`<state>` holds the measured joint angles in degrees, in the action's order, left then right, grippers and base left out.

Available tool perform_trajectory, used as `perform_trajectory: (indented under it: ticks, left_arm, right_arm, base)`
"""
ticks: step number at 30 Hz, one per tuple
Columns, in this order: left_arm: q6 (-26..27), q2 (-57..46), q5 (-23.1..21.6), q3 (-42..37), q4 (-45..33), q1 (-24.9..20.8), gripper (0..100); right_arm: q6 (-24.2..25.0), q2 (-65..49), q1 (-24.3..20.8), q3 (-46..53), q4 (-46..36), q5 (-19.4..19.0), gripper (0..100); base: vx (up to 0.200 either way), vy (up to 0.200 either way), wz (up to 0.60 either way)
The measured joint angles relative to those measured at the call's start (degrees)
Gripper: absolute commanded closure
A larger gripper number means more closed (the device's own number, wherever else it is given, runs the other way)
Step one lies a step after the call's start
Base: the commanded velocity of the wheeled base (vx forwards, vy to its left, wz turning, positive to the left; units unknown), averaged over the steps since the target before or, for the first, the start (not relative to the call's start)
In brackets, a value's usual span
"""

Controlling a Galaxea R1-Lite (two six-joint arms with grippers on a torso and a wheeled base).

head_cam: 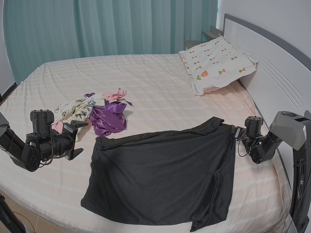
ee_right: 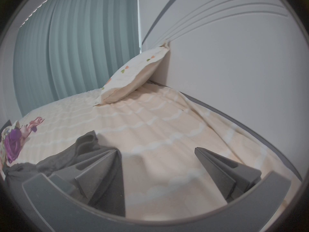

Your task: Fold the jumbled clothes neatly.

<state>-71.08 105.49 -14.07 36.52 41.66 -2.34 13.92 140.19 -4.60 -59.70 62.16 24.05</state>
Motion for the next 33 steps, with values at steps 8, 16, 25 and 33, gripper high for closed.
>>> perform_trajectory:
  ticks: [8, 16, 25, 33]
  left_arm:
    - [0.02, -0.04, 0.00, -0.30, 0.00, -0.02, 0]
    - [0.48, -1.02, 0.04, -0.98, 0.11, -0.05, 0]
    - [0.59, -4.22, -0.02, -4.12, 0.33, -1.60, 0]
    - [0.61, -8.13, -0.18, -10.45, 0.28, -2.72, 0]
  right_arm:
    - [4.39, -0.87, 1.22, 0.80, -0.09, -3.21, 0]
    - [11.53, -6.38, 1.40, 8.16, -0.37, -10.00, 0]
    - [20.54, -16.68, -2.54, 24.26, -0.02, -13.39, 0]
    - [28.92, -24.67, -7.50, 38.69, 0.24, -14.75, 0]
  base:
    - [0.000, 0.000, 0.00]
    - [0.000, 0.000, 0.00]
    - [-0.156, 0.000, 0.00]
    - [-0.200, 0.000, 0.00]
